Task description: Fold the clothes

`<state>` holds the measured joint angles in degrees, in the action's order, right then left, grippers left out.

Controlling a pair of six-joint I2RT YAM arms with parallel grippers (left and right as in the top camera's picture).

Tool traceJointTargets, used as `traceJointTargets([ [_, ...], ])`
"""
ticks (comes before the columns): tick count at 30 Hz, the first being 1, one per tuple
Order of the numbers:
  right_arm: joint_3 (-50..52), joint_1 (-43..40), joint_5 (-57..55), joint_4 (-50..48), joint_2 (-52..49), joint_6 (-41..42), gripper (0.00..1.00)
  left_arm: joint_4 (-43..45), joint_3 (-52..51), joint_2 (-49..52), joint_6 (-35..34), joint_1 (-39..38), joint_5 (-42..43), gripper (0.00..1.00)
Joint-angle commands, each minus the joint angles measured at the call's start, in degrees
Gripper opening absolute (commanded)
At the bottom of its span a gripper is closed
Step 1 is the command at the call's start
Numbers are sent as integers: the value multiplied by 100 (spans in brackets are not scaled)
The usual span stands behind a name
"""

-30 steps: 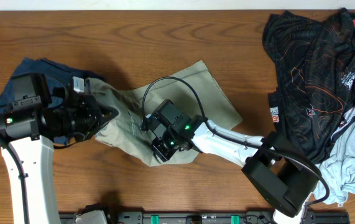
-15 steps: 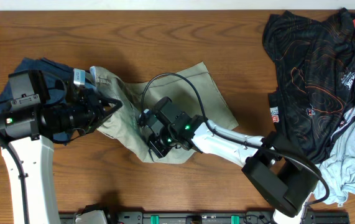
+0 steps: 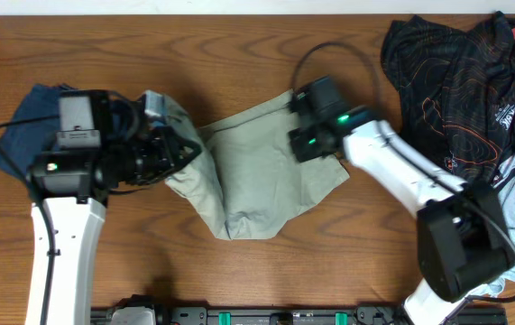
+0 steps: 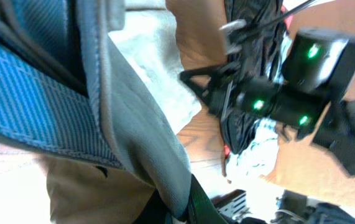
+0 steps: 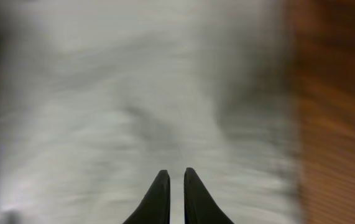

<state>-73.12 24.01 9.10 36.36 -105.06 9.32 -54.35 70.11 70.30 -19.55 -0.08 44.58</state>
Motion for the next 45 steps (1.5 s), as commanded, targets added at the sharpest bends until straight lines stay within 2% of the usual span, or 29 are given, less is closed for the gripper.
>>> traceJointTargets([
  [1, 42, -376, -289, 74, -35, -219, 7, 168, 105, 46, -315, -400, -522, 6],
  [11, 789, -754, -645, -396, -175, -431, 6, 1123, 103, 664, -1025, -1346, -824, 6],
  [21, 1672, -715, -87, -1145, -179, -426, 6, 2116, 101, 1475, -1532, -1912, -822, 6],
  [34, 1805, -420, -72, -1150, -179, -356, 3, 3287, 101, 2361, -2072, -2625, -822, 6],
  [35, 1805, -415, -72, -1150, -179, -356, 3, 3357, 101, 2406, -2087, -2664, -822, 8],
  [37, 1803, -420, -101, -1130, -177, -358, 7, 3499, 101, 2492, -2085, -2728, -822, 25],
  [40, 1773, -494, -264, -1029, -133, -332, 19, 3639, 101, 2542, -2079, -2728, -824, 42],
  [45, 1432, -955, -1036, -361, 85, 168, 27, 3504, 101, 2540, -1773, -2468, -822, 44],
])
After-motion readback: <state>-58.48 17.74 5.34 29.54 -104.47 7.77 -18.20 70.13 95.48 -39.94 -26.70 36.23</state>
